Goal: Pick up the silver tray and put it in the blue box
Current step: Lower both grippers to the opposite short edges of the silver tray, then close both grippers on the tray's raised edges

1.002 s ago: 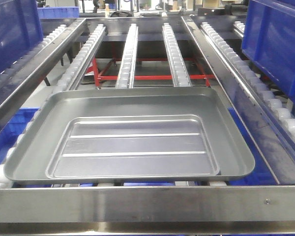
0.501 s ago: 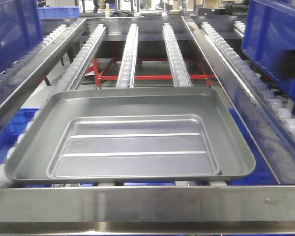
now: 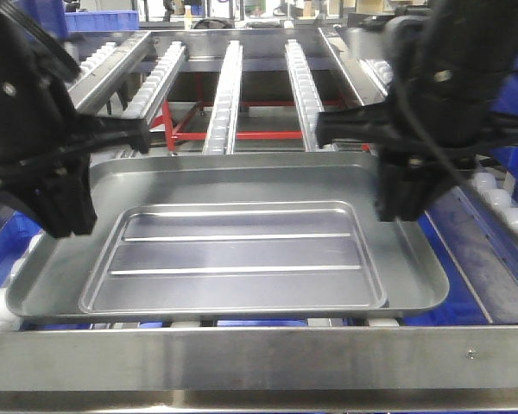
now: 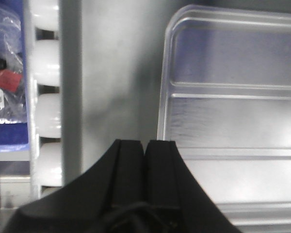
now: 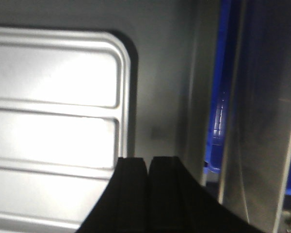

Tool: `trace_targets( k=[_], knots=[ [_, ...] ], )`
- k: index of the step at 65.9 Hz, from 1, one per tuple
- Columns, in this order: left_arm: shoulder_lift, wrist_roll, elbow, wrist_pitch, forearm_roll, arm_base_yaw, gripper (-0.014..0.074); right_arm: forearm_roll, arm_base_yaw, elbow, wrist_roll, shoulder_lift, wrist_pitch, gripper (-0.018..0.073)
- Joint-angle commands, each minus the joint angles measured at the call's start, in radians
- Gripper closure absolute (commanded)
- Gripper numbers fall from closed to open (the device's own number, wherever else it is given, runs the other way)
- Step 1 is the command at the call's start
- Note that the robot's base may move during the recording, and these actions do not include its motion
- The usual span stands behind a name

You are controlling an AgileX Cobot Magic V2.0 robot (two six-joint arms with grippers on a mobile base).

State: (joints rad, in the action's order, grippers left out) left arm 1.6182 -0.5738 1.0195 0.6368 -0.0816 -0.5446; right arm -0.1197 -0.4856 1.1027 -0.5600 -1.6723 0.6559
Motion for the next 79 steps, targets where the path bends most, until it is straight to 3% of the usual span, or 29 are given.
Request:
trace_targets(
  k=[1,15,25,31,44,79],
  knots=[
    [-0.025,-0.010,0.034,-0.019,-0.008,-0.008,0.0691,-0.007,-0.005,0.073,0.012,0.002,-0.012,0.0489],
    [-0.011,-0.010,0.034,-0.026,-0.008,-0.008,0.0691,-0.006,-0.009,0.108,0.012,-0.059,0.073,0.0463],
    [-0.008,-0.010,0.034,-0.060,-0.008,-0.008,0.0681,-0.006,-0.010,0.108,0.012,-0.062,0.054,0.0259],
    [-0.008,-0.010,0.034,-0.083,-0.008,-0.009,0.0620,-0.006,-0.010,0.107,0.011,-0.063,0.056,0.0169],
    [-0.006,-0.010,0.034,-0.059,-0.008,-0.010,0.0420,-0.006,-0.010,0.105,0.010,-0.063,0.046,0.0186],
    [0.068,-0.010,0.034,-0.081,-0.008,-0.010,0.0417,0.005,-0.010,0.092,0.000,-0.086,0.011,0.0186]
  ],
)
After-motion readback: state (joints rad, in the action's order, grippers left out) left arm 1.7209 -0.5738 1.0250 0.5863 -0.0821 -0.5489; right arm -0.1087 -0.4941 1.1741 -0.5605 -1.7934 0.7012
